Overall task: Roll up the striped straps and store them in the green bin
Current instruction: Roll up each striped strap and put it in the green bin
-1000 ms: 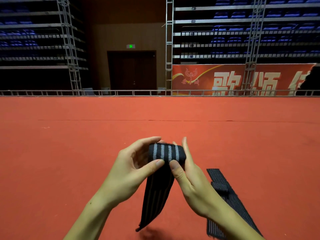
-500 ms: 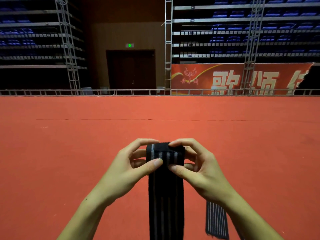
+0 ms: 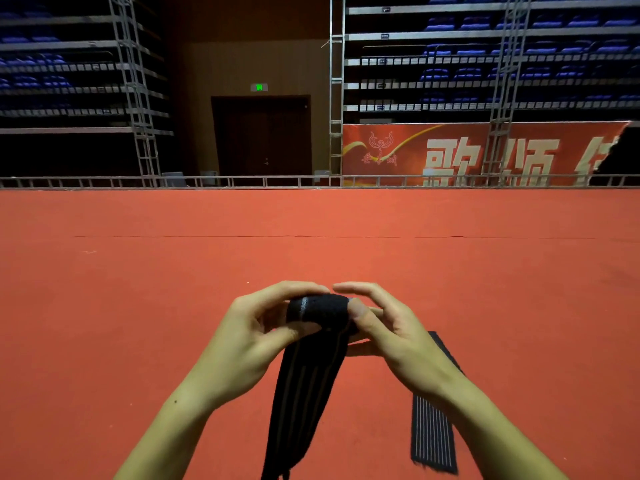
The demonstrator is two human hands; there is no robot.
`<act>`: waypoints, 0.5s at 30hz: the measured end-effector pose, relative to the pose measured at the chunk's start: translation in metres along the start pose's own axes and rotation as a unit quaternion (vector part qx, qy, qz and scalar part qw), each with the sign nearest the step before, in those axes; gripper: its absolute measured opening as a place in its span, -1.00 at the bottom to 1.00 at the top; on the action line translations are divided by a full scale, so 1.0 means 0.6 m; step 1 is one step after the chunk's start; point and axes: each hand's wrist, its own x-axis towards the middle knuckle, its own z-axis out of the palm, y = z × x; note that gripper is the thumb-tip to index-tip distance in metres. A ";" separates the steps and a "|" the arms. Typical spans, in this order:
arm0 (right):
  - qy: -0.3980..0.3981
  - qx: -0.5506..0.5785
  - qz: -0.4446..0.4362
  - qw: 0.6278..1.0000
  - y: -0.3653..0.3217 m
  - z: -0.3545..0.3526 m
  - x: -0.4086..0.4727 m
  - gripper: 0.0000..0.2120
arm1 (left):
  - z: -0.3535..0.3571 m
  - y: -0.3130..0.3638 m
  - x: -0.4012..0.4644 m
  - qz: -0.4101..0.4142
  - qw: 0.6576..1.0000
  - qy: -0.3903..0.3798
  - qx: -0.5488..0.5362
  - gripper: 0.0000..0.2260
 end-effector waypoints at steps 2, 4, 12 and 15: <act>-0.005 0.024 0.007 1.000 0.000 0.002 0.003 -0.72 | -0.001 -0.003 -0.001 0.007 1.000 -0.005 0.005 -0.64; -0.007 0.052 0.005 0.999 0.000 -0.001 0.005 -0.73 | -0.003 -0.003 -0.002 0.006 1.000 -0.012 0.002 -0.61; -0.007 0.064 -0.028 0.998 0.005 -0.011 -0.001 -0.55 | -0.011 0.014 -0.003 -0.141 0.989 -0.002 -0.047 -0.49; -0.013 0.051 -0.051 0.997 0.010 -0.005 -0.002 -0.42 | -0.004 0.015 0.000 -0.162 0.984 0.027 -0.067 -0.52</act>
